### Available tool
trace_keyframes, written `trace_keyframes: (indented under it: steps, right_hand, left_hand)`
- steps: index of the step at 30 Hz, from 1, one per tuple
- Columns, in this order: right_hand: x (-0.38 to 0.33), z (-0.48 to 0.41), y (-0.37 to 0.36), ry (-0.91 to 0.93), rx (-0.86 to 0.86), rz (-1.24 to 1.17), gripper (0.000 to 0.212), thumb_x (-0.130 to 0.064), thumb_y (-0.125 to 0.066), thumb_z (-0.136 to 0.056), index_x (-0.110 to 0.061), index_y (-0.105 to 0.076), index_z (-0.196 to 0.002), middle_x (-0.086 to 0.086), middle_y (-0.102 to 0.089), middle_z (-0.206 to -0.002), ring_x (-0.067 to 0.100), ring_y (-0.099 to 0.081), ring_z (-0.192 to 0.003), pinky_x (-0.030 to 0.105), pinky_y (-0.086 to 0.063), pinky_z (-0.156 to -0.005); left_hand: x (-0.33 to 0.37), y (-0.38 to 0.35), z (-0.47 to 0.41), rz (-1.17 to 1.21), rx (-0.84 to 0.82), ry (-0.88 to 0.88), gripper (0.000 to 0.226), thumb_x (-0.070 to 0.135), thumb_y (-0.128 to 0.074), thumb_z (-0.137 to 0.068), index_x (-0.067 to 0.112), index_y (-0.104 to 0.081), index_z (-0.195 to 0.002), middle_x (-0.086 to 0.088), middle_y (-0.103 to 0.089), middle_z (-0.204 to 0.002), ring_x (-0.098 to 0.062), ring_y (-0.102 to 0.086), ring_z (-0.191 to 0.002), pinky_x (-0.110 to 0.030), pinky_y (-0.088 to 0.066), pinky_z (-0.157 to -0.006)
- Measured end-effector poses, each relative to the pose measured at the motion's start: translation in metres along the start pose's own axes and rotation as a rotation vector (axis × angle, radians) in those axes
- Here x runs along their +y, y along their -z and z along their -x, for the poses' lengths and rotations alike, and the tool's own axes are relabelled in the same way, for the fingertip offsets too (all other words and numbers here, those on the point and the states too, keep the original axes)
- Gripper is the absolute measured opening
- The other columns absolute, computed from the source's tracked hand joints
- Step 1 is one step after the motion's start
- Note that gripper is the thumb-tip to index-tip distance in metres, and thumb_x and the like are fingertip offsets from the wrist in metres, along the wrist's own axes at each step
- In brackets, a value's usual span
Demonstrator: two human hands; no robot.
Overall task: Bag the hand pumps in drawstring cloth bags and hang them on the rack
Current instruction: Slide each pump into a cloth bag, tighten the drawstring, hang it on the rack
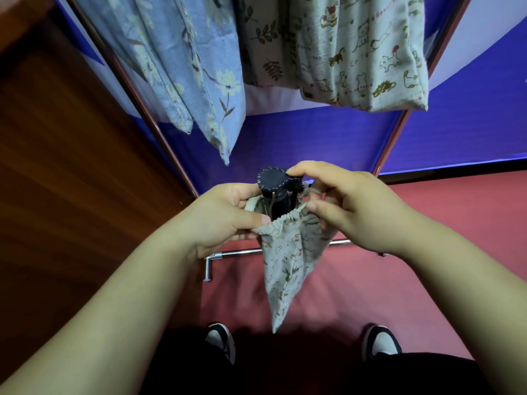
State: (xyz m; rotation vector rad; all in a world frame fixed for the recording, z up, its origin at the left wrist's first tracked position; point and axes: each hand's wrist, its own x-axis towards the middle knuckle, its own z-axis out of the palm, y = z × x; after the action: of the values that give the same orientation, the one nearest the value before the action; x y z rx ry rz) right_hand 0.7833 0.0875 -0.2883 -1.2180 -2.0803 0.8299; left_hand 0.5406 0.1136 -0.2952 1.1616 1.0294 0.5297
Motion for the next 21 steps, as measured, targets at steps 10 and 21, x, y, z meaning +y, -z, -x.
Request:
trace_keyframes:
  steps: [10, 21]
  right_hand:
    - [0.011, -0.002, -0.009, -0.029, 0.021, -0.065, 0.040, -0.006, -0.065, -0.094, -0.029, -0.066, -0.126, -0.003, -0.072, -0.097, 0.013, -0.070, -0.078, 0.030, -0.055, -0.077]
    - [0.002, -0.004, 0.000, -0.100, 0.110, -0.187, 0.021, -0.004, -0.068, -0.090, -0.023, -0.065, -0.096, 0.002, -0.066, -0.080, 0.013, -0.059, -0.070, 0.024, -0.048, -0.070]
  left_hand:
    - [-0.006, -0.014, -0.005, 0.034, 0.091, -0.104, 0.029, 0.029, -0.076, -0.081, 0.019, -0.079, -0.108, -0.009, -0.068, -0.088, -0.013, -0.058, -0.073, -0.028, -0.052, -0.074]
    - [-0.007, -0.020, -0.010, -0.370, 0.341, -0.109, 0.030, 0.038, -0.063, -0.089, 0.029, -0.075, -0.116, 0.014, -0.076, -0.095, -0.002, -0.069, -0.088, -0.030, -0.054, -0.087]
